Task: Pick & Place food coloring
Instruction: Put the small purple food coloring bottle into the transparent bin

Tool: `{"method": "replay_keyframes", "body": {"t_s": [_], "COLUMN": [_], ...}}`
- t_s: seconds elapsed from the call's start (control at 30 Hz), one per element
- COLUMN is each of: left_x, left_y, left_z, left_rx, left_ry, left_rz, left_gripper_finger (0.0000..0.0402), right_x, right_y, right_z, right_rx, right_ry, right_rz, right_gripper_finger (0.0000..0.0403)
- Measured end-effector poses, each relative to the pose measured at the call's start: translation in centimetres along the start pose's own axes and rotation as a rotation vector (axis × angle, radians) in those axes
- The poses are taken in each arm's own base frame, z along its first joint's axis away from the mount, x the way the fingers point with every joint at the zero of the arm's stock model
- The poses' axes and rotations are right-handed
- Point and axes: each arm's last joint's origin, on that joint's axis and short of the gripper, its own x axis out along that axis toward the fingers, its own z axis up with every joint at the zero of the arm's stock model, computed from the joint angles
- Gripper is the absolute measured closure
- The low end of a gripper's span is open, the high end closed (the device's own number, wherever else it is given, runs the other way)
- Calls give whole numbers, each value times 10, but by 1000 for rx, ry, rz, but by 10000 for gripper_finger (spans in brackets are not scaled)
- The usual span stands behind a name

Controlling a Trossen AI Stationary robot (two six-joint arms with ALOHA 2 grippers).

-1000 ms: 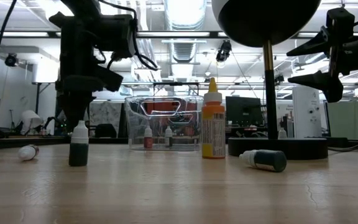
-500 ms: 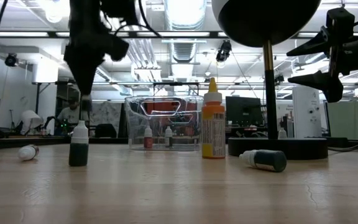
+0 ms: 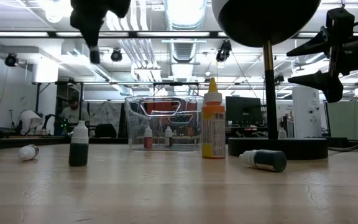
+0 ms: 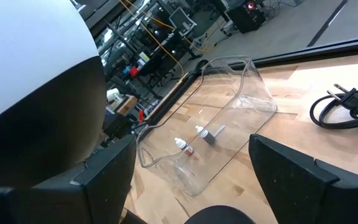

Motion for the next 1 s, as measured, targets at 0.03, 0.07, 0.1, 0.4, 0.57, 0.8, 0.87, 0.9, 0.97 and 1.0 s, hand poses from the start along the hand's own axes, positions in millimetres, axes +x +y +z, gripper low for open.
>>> {"method": "replay_keyframes", "body": {"t_s": [0.03,0.07,0.1,0.4,0.57,0.8,0.87,0.9,0.97,1.0], "left_x": [-4,-7,-10,-9,-4,4,8,10,13,15], "left_y": [0,-1,-1,-2,2,6,9,10,14,17], "left_z": [1,1,2,25,46,80,90,96,105,109], "left_rx": [5,10,15,27,36,53,51,50,48,46], "left_ry": [-7,-10,-12,-15,-16,-25,-21,-21,-17,-11], "left_rz": [-19,-33,-44,-56,-45,-37,-32,-29,-23,-18], "left_gripper_finger": [373,373,373,374,374,374,374,374,374,374], "right_x": [0,0,0,0,0,0,0,0,0,0], "right_y": [0,0,0,0,0,0,0,0,0,0], "right_z": [0,0,0,0,0,0,0,0,0,0], "right_rx": [0,0,1,0,0,0,1,0,0,0], "right_ry": [0,0,0,0,0,1,0,0,0,0], "right_rz": [0,0,0,0,0,1,0,1,1,1], "right_gripper_finger": [101,101,101,101,101,101,101,101,101,101]}}
